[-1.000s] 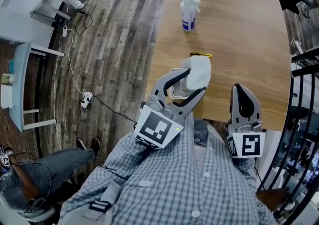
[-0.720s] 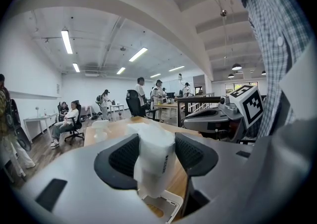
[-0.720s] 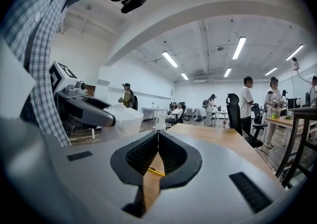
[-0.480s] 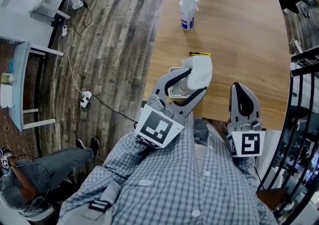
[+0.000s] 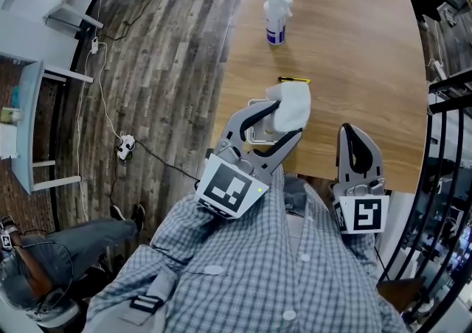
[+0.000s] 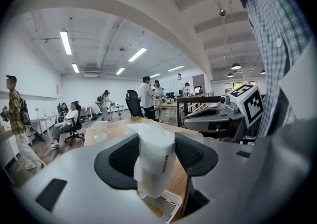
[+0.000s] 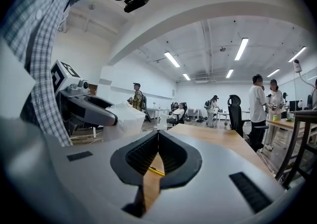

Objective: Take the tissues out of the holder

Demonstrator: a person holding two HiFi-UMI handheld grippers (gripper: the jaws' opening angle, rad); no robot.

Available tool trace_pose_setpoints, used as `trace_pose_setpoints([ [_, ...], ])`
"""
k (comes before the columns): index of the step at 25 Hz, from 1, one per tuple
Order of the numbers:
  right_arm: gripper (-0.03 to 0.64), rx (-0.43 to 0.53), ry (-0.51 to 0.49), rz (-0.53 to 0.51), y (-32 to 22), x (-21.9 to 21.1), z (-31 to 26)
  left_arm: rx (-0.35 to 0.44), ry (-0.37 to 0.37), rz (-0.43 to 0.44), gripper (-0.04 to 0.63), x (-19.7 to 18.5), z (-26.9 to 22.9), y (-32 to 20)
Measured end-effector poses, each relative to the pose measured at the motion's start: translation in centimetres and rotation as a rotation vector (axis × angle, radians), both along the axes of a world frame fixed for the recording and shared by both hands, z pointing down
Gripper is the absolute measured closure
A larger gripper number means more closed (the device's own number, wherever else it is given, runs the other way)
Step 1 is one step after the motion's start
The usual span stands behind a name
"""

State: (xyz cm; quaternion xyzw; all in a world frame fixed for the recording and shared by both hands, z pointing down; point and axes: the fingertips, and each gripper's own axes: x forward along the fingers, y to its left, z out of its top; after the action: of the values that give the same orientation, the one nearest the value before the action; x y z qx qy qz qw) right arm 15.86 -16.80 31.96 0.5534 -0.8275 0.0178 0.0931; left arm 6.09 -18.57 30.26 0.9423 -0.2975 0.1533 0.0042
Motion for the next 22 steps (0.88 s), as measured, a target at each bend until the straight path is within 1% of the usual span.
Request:
trace_pose_setpoints([
  [4,0.604,-0.001,-0.013,0.011,-0.21,-0.02,-0.38,-0.006,-0.002,-0.004,0.354,-0.08,0.03,-0.13],
  [10,0.604,-0.008,0.001,-0.008,-0.07,-0.04,0.23,-0.009,-0.003,-0.013,0.354,-0.03,0.39,-0.16],
  [15,0.604,0.009,-0.032,0.003,-0.51,-0.48,-0.55,-0.013,-0.004,-0.017,0.354,-0.11,0.48,-0.16],
  [19,0.604,-0.006,-0.001,-0.013,-0.26,-0.05,0.31,-0.016,0.000,-0.018,0.354,0.10,0.61,-0.25],
  [22,0.604,-0.004,-0.006,-0.010,-0.29,-0.21,0.23,-0.016,0.001,-0.018,0.354,-0.02,0.68,-0.25],
])
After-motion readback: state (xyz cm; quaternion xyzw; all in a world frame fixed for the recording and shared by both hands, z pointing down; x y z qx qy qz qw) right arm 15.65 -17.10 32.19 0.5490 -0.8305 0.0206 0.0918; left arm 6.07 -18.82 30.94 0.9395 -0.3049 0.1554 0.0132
